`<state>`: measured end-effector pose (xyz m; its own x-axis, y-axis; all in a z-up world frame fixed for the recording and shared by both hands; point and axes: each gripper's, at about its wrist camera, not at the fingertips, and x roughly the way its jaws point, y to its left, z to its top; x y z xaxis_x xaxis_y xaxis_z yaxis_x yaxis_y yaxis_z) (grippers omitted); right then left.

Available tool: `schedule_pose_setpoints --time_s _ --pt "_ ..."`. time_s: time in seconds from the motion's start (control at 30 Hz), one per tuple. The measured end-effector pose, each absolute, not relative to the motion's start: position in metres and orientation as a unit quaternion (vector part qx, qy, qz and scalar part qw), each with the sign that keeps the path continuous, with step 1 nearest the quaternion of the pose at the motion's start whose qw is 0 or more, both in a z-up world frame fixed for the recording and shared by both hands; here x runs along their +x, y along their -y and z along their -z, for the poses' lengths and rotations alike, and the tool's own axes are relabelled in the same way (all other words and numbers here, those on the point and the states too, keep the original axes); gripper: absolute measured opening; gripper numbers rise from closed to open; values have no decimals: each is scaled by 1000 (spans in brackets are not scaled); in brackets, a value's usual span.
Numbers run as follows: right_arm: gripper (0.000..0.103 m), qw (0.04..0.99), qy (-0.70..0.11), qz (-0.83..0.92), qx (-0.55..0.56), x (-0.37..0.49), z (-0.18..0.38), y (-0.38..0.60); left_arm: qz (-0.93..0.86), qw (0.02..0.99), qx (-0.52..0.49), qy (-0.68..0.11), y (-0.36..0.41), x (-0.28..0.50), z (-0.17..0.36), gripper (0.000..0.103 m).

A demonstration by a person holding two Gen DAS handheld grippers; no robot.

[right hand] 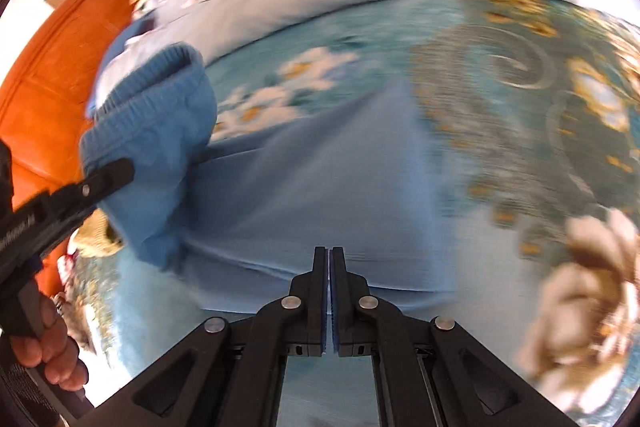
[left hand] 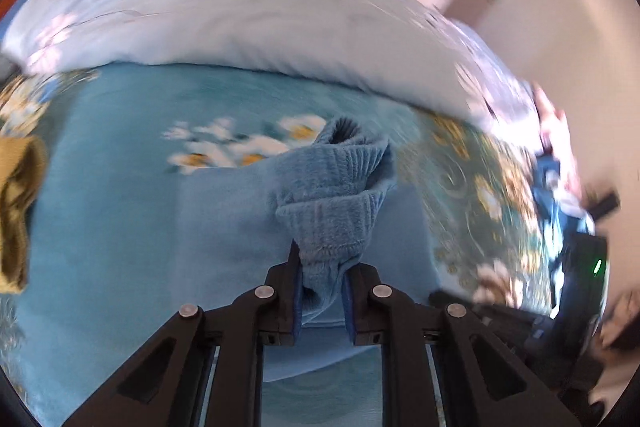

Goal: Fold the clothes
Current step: 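Grasp the waistband with the left gripper and fold it toward the cuffs, then release the left gripper while the right gripper grasps the ribbed cuffs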

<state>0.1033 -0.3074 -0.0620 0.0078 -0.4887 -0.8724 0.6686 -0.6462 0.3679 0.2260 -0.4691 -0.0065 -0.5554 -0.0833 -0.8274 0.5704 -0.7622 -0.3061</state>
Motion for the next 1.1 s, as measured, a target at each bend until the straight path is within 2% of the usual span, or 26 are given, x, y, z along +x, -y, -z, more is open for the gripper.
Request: schedule_pose_setpoints --time_s 0.17,0.33,0.4,0.47,0.57,0.7,0.73,0.83,0.87,1.1 --pt "4 374 -64 722 579 74 59 271 833 164 474 -236 430 193 29 17" --pt "4 363 -55 723 585 65 63 260 818 171 510 -205 417 184 46 18" --pt "4 368 -54 720 585 66 62 261 817 169 516 -193 413 185 47 24" --pt "4 376 -53 717 584 68 59 263 816 163 522 -185 408 188 45 42" --pt "4 397 -51 713 576 76 48 273 818 164 519 -187 409 205 34 59" --pt "6 441 -53 698 561 88 33 302 806 201 524 -189 427 232 22 64" --pt "9 450 -54 695 559 92 30 309 802 214 524 -193 434 240 20 65" --pt "33 477 -58 683 550 101 24 335 781 261 529 -204 458 259 21 66" --pt "37 485 -63 680 546 105 22 342 774 272 531 -210 464 263 23 66" --pt "42 503 -131 663 539 128 26 380 744 311 538 -245 495 268 40 66"
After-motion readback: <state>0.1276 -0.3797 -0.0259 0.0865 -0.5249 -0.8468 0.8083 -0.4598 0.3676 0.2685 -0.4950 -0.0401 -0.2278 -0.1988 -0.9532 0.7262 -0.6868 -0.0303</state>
